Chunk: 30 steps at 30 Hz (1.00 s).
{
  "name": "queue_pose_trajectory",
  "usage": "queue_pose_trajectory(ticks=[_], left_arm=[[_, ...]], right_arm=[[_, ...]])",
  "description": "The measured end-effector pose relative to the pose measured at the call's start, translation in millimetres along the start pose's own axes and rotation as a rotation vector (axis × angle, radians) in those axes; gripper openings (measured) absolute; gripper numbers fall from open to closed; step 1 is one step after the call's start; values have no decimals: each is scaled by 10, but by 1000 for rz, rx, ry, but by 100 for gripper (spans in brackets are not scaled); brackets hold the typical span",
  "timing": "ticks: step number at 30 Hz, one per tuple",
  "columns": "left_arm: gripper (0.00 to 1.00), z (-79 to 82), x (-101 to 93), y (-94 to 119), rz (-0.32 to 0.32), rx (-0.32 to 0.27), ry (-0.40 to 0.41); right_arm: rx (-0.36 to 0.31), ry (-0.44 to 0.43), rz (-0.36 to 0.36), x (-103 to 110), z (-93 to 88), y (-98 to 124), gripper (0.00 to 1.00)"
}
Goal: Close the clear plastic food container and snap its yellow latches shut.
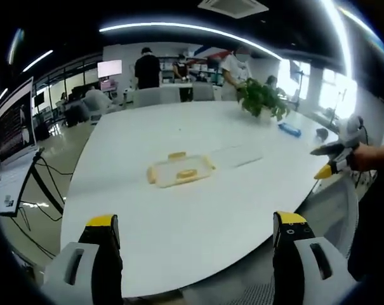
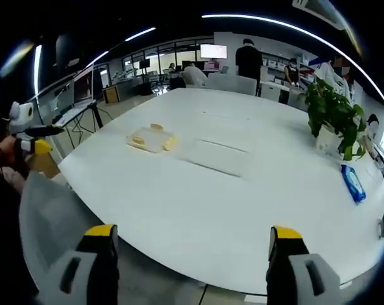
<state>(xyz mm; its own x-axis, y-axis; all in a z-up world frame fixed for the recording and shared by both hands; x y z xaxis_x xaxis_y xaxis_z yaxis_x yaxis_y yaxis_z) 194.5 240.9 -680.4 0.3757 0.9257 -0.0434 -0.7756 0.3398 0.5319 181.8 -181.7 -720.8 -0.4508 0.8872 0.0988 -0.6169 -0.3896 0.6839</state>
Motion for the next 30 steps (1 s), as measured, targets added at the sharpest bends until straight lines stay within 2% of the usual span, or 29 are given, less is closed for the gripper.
queue_pose_trajectory(ticks=[13,23,24,26,30], left_arm=[[99,-35,4,17,-6,2,16],[99,-55,39,-2,16,13,33],[99,-63,40,-7,14,17,33],[99,-74,45,-16,14,23,27],[99,-82,58,-32,10,27,26]], right_arm=[[-3,3,16,53,25,-8,100],[-2,26,15,76,21,-3,100],[-28,28,23,80,28,-3,100],[-137,39,54,118,100,12,100],[-111,27,87,159,99,2,100]])
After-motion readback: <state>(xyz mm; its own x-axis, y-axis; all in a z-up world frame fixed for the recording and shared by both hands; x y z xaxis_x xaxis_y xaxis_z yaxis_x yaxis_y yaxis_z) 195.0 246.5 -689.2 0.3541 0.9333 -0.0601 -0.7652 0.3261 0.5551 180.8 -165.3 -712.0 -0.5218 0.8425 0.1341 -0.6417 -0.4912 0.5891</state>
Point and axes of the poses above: the point that each gripper's makers call its tool centre point, and the gripper's own axes: y roughly backward along the fingers, x roughly to its left, z roughly out of its top, the point moved 9 cm from there along y, roughly backward along the fingers, and after that the axes turned 4 degrees about z, right-handed, at the moved point
